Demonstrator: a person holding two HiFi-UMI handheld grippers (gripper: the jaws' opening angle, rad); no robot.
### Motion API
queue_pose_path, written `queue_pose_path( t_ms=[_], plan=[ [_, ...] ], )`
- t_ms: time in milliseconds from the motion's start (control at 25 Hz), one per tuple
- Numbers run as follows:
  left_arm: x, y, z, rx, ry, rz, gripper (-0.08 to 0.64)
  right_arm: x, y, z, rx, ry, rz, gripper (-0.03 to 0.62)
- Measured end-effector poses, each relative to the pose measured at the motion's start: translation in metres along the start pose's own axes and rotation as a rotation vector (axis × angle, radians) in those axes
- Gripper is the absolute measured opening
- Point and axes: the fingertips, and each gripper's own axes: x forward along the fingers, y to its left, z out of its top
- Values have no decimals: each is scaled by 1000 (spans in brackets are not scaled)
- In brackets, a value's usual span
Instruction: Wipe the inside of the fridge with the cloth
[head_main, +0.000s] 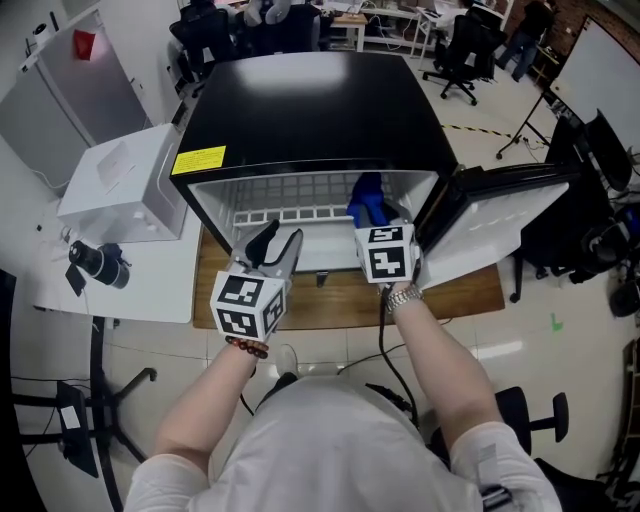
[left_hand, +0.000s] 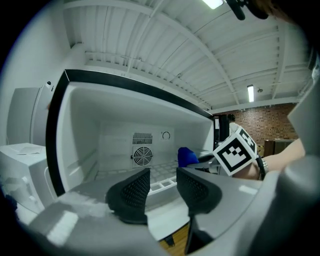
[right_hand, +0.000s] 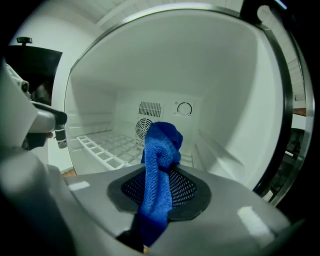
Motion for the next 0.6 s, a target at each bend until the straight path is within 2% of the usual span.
queue_pose_path(
  t_ms=[120,320,440,600],
  plan=[
    [13,-10,5,-7,9,-63,160,-13,5,15,29,-89,59,92],
    [37,-31,16,-66,17,-231,184,-40,21,33,25,-187,172,92],
    [46,-48,19,-149,23,-354,213,-55,33,36,-12,-232,237,92],
    [46,-70,28,-310,19,-543,238,-72,47,32,-72,-276,310,94]
  ],
)
